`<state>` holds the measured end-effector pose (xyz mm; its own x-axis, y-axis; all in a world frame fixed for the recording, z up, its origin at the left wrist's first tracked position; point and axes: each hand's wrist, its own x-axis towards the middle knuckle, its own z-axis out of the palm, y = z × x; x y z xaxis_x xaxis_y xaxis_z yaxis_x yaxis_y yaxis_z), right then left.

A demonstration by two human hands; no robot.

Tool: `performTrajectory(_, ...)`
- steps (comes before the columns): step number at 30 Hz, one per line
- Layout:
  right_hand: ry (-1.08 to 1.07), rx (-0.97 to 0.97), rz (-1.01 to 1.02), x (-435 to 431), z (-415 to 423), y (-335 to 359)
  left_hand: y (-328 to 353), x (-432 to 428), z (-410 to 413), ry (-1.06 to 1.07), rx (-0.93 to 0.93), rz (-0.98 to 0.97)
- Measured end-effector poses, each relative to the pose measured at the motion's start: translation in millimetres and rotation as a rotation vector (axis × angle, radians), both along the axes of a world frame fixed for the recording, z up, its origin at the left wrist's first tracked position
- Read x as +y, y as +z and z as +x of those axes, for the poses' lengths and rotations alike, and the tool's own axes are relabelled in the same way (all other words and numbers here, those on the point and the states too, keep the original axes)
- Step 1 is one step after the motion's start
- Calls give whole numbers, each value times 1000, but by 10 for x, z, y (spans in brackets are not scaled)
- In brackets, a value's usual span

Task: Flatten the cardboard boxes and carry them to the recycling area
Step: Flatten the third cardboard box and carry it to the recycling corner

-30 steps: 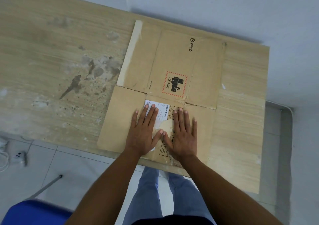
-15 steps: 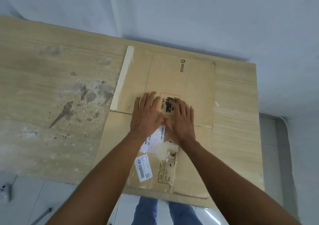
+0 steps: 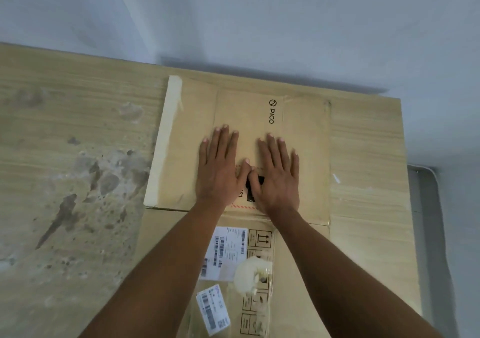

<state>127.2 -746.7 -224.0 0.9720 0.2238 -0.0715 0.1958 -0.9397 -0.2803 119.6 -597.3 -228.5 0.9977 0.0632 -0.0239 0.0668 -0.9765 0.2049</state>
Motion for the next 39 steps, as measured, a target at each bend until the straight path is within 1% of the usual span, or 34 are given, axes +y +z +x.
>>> performTrajectory(8,-5,6,0,17,7,16,-23,-4,9,8,25,24)
performTrajectory(12,-2,-3,13,18,5,23,-34,5,15,3,3,24)
performTrajectory(15,6,12,26,15,18,42,-19,7,8,-8,15,6)
performTrajectory(17,12,36,47,3,23,67,17,30,19,-19,53,-41)
performTrajectory(19,17,99,155,-37,63,114,115,92,44,-31,115,-178)
performTrajectory(20,13,148,246,-71,94,167,198,151,75,-31,162,-313)
performTrajectory(22,-36,201,451,-205,92,289,411,320,59,53,220,-677)
performTrajectory(23,-94,192,524,-294,28,351,483,423,-7,114,179,-788)
performTrajectory(24,-185,173,558,-396,-77,404,536,523,-115,173,88,-807)
performTrajectory(26,-404,154,553,-626,-338,463,522,739,-394,309,-84,-634)
performTrajectory(27,-494,160,531,-737,-464,479,479,840,-548,398,-114,-535)
performTrajectory(28,-563,172,498,-837,-566,486,450,916,-704,487,-103,-471)
performTrajectory(30,-654,214,443,-1003,-684,471,417,1007,-937,636,-7,-411)
performTrajectory(32,-699,278,445,-1067,-712,479,399,1038,-1049,679,88,-404)
performTrajectory(34,-707,349,521,-1076,-724,470,391,1049,-1053,681,137,-442)
performTrajectory(37,-727,406,595,-1112,-686,422,429,1049,-962,718,164,-559)
performTrajectory(39,-757,451,659,-1130,-649,476,461,1041,-904,739,187,-603)
